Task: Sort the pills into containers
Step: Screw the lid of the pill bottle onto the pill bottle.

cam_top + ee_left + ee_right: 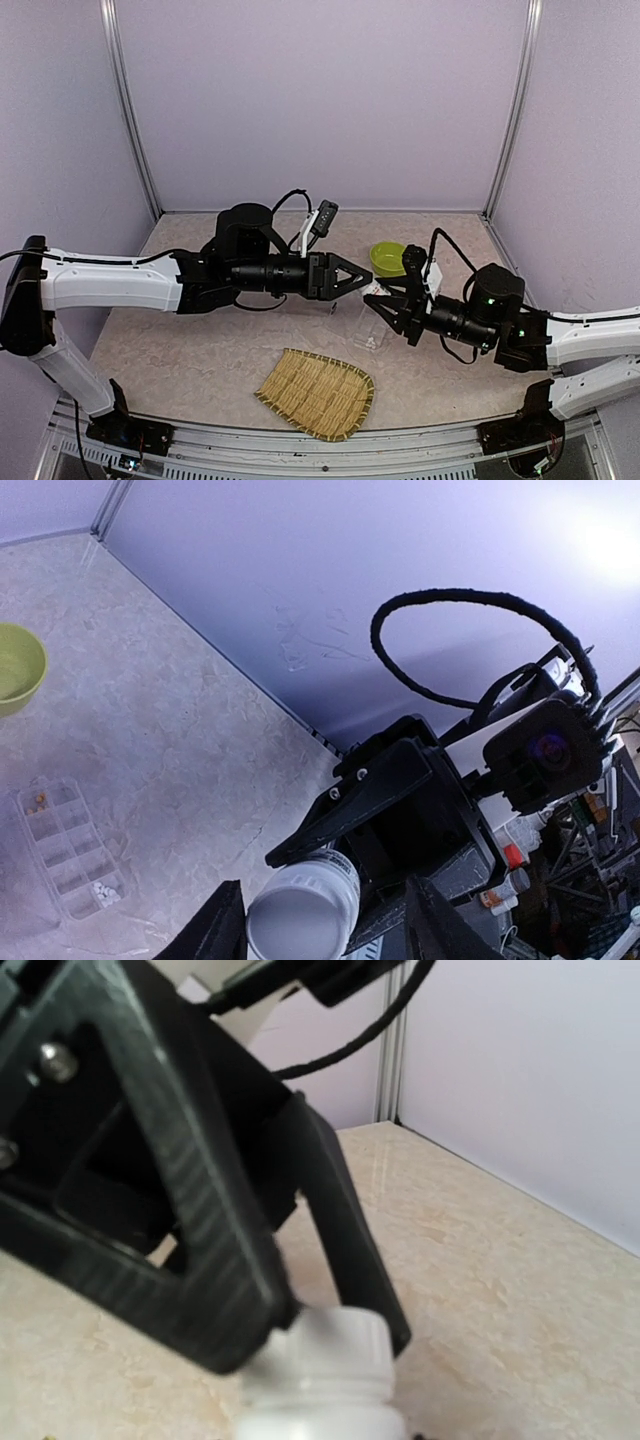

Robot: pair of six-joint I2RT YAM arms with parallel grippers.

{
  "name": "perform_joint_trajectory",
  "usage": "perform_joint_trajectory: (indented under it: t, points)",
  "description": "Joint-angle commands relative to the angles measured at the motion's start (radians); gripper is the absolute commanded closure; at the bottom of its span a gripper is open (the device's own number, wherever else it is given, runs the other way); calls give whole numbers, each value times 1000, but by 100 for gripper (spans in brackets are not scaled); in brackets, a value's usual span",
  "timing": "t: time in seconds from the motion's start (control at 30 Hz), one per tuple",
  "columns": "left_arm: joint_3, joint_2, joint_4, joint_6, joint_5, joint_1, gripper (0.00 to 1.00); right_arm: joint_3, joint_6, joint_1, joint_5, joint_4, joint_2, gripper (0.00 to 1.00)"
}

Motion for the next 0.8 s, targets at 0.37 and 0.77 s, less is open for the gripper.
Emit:
perform_joint_trajectory:
  t: [0.37, 0.77]
  points:
    - [27, 23, 60, 24, 84, -5, 71, -8, 49, 8, 61, 23, -17, 91]
    - [-13, 8, 183, 83, 202, -15, 81, -48, 302, 8, -89, 188, -7, 91]
